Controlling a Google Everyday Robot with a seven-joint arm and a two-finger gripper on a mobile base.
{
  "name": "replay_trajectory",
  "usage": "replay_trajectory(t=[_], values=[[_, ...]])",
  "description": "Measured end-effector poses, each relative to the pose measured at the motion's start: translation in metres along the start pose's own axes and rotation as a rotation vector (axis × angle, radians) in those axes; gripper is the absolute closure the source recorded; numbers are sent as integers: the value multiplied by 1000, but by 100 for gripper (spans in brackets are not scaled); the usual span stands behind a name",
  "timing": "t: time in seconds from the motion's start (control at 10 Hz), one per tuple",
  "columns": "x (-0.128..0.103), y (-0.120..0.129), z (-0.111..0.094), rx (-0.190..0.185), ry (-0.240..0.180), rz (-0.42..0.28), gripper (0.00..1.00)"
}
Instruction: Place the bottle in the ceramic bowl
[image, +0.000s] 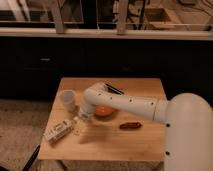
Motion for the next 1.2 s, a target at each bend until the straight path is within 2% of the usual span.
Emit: replay_trajectory(t=[0.2,0.5,1.2], values=[[0,1,-1,-3,8,2,20],[-14,2,2,-11,25,-3,20],[-29,4,2,-27,64,4,20]])
